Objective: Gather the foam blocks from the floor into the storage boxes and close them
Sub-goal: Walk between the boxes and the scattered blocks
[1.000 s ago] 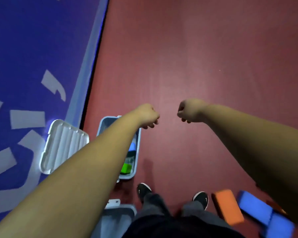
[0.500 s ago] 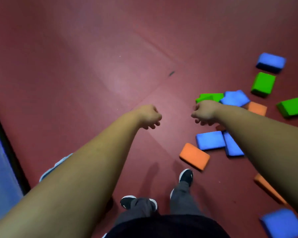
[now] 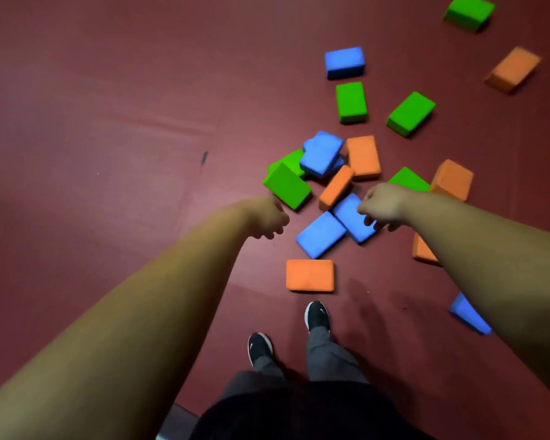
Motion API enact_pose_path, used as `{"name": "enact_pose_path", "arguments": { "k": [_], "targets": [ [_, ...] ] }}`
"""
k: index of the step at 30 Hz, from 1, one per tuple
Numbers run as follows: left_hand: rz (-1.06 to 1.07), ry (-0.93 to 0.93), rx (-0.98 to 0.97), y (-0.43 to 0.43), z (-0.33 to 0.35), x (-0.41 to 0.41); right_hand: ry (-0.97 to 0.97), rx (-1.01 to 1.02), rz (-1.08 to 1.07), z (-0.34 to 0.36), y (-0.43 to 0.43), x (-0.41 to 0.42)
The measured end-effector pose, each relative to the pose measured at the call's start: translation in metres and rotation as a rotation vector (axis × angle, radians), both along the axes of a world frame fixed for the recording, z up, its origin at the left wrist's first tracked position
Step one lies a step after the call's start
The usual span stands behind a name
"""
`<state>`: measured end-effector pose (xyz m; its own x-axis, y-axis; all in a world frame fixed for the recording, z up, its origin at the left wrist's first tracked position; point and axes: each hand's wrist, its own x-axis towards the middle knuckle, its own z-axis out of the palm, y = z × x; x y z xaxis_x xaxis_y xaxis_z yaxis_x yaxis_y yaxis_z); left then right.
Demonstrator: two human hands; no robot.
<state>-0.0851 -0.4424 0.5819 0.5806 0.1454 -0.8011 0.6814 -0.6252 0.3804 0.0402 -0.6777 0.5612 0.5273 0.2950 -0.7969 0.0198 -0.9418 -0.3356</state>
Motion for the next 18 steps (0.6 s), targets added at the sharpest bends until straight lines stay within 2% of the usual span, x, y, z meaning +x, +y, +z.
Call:
{"name": "enact_pose_path", "arguments": {
  "k": [9,14,18],
  "targets": [
    [-0.086,0.119,-0.085,-0.008,-0.076,0.033,0.071,-0.025,-0.056,-0.052,-0.015,0.005],
    [-0.125,0.153,-0.146,0.004,-0.132,0.061,0.100,-0.113,-0.133,-0.087,-0.011,0.007],
    [-0.242,0.164,-0.177,0.024,-0.166,0.077,0.146,-0.239,-0.139,-0.110,0.011,0.007]
  ]
}}
